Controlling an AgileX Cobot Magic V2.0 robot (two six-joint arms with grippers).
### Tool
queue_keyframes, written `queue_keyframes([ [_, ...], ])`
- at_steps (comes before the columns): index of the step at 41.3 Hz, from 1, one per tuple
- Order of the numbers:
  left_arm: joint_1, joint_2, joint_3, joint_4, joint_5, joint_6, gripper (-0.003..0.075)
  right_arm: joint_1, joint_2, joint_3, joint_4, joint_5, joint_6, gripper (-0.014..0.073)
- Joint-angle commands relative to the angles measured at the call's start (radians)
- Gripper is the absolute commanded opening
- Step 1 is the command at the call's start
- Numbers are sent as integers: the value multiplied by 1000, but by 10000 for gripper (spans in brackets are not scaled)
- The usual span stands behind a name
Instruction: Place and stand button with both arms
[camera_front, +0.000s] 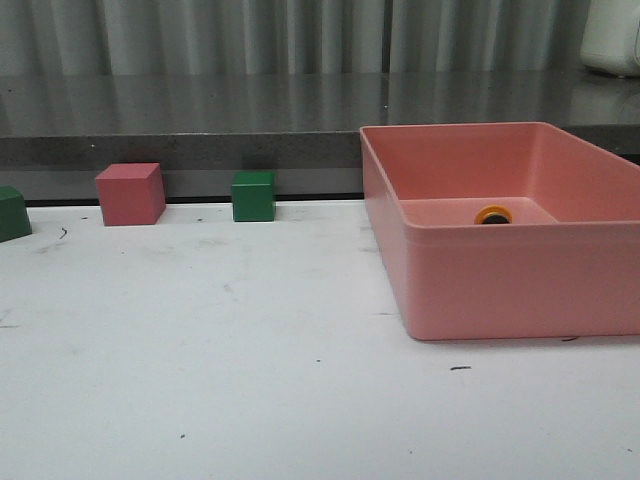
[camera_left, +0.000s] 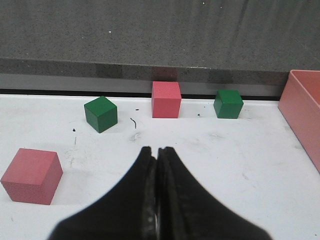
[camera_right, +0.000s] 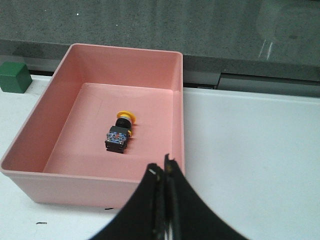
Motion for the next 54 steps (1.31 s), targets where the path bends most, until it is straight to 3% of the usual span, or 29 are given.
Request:
queue_keyframes([
  [1, -6, 11, -36, -10, -83, -10, -20, -7, 11, -34, -13, -71, -9, -68],
  [13, -6, 11, -36, -8, -92, -10, -18, -7, 11, -33, -13, -73, -9, -29],
  [17, -6, 11, -36, 31, -90, -10, 69, -7, 11, -33, -13, -71, -9, 143],
  [22, -6, 11, -36, 42, -90, -10, 312, -7, 11, -33, -20, -71, -9, 421],
  [26, -6, 11, -36, 42, -91, -10, 396, -7, 11, -33, -20, -72, -9, 512],
  [33, -6, 11, -36, 42, -92, -10, 365, -7, 11, -33, -20, -72, -9, 508],
  [54, -6, 11, -36, 42, -92, -10, 364, -7, 13, -33, -19, -74, -9, 511],
])
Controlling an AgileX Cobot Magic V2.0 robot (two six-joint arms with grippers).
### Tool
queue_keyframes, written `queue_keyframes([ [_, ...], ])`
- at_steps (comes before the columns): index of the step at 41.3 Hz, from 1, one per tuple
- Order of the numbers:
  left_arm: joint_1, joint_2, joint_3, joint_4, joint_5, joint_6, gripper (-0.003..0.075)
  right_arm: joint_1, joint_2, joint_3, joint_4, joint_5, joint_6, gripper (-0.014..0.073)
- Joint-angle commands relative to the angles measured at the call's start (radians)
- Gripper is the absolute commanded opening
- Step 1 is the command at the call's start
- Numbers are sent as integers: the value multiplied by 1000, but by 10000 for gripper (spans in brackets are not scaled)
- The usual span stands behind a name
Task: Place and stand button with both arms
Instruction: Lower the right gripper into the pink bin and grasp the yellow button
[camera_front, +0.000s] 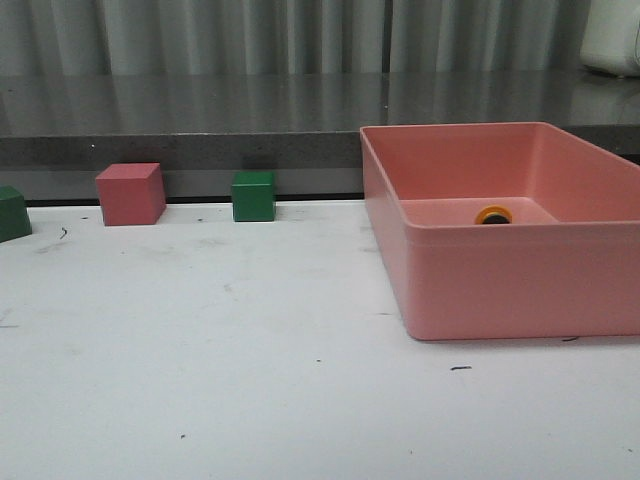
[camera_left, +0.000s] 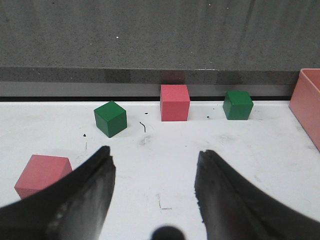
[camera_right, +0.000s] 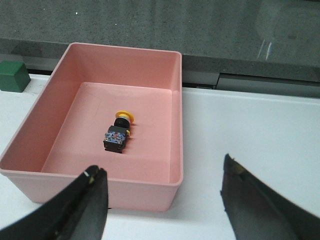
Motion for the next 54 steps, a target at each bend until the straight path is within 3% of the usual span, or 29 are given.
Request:
queue_keyframes([
  [1, -6, 10, -36, -3, -81, -10, 364, -7, 18, -35, -12, -73, -9, 512],
  [5, -6, 10, -36, -3, -81, -10, 364, -7, 58, -67, -12, -38, -9, 515],
  [12, -6, 10, -36, -3, -79, -10, 364, -6, 209, -201, 39, 103, -9, 605],
  [20, -6, 10, -36, -3, -79, -10, 364, 33, 430, -348, 79, 250, -9, 603],
  [32, -6, 10, -36, -3, -79, -10, 364, 155, 740, -529, 78, 281, -9, 603],
  [54, -6, 10, -36, -3, -79, -10, 364, 155, 1255, -908, 39, 421, 51, 602],
])
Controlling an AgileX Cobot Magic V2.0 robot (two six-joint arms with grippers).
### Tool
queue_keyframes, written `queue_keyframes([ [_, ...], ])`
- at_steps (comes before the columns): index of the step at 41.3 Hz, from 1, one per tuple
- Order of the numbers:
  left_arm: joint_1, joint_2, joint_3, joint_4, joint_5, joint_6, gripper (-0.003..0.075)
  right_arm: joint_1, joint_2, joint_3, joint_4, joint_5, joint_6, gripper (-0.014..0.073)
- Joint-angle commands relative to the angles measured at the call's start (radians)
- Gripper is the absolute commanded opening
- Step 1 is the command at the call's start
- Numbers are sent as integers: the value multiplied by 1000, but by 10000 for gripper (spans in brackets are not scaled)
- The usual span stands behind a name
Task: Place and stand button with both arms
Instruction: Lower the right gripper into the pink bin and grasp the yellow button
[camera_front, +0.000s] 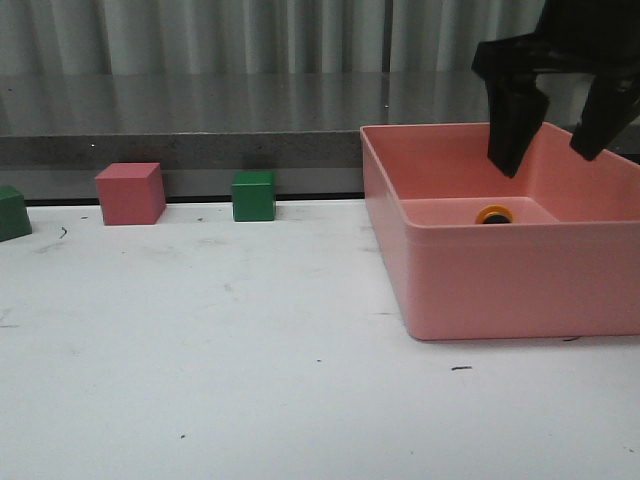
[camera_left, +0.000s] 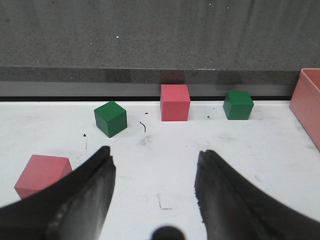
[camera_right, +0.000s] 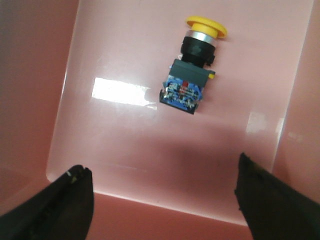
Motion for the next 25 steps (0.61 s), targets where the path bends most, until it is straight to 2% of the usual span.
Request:
queue_keyframes([
  [1, -6, 10, -36, -3, -79, -10, 364, -1, 28, -98, -33, -3, 33, 602],
  [25, -6, 10, -36, -3, -79, -10, 364, -43, 328, -377, -34, 51, 128, 602],
])
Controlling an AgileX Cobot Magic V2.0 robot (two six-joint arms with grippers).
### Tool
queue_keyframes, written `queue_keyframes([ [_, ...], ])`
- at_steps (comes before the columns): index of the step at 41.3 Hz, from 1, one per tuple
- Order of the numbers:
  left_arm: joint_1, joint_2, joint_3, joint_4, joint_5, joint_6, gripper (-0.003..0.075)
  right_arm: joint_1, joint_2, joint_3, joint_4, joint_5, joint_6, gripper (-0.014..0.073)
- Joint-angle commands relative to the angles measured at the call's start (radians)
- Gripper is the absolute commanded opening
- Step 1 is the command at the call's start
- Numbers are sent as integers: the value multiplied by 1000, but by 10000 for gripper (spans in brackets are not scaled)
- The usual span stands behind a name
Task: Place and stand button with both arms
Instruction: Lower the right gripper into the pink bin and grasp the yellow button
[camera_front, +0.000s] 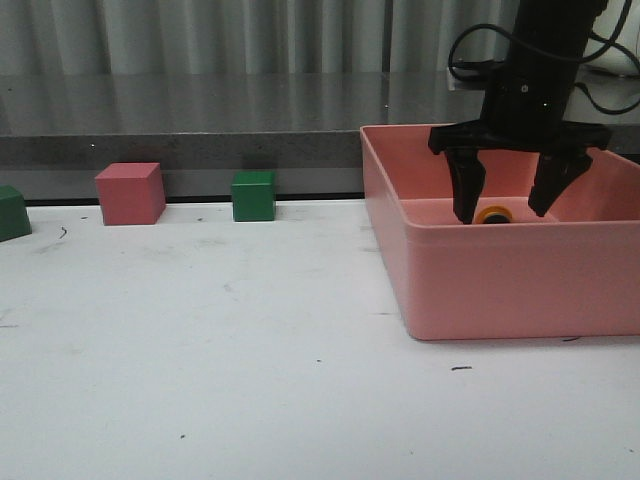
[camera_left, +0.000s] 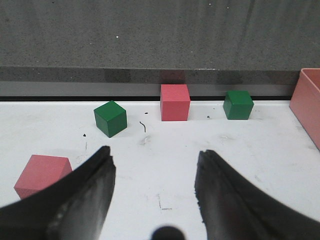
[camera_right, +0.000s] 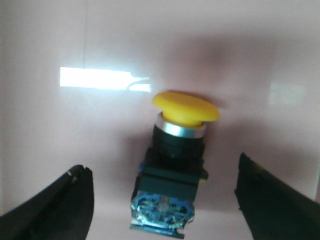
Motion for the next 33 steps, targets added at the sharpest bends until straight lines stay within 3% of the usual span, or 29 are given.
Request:
queue_keyframes([
  [1, -6, 10, -36, -3, -79, -10, 364, -14, -33, -58, -7, 3, 17, 602],
  [18, -6, 10, -36, -3, -79, -10, 364, -22, 22, -77, 0, 32, 31, 584],
  [33, -6, 10, -36, -3, -79, -10, 364, -22, 22, -77, 0, 55, 31, 242],
])
